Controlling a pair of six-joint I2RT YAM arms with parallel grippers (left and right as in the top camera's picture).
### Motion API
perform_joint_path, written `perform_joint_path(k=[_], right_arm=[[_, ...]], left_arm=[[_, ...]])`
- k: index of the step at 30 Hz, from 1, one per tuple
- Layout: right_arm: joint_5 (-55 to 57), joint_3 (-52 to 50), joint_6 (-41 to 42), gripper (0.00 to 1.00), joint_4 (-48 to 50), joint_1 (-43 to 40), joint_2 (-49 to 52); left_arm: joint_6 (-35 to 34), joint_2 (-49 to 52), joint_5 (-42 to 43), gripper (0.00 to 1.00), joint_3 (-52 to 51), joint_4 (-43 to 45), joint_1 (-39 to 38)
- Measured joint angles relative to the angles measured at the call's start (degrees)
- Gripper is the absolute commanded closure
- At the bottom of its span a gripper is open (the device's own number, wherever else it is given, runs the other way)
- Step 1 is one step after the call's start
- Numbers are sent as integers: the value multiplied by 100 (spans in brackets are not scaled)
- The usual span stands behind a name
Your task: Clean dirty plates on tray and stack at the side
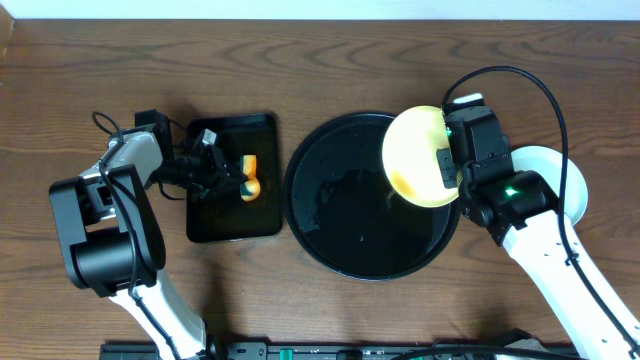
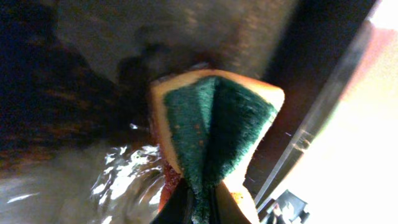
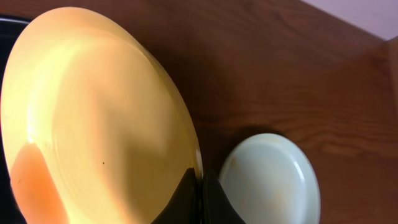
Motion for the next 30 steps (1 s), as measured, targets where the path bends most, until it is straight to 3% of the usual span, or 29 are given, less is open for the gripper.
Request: perform_joint_path(k=[3,13,20,30], right_arm=[[195,0,-76,99,15,0,0],[702,0,-647,99,369,197,0],[1001,0,-866,99,409,540,0],[1086,0,-920,99,404,584,0]], left_arm=[[-321,0,-487,92,-2,-81,-11],[-236,0,-549,92,-2,-140,-11],[-898,-37,-1182,93,22,-323,-26],[33,-37,-146,92,22,-192,15]])
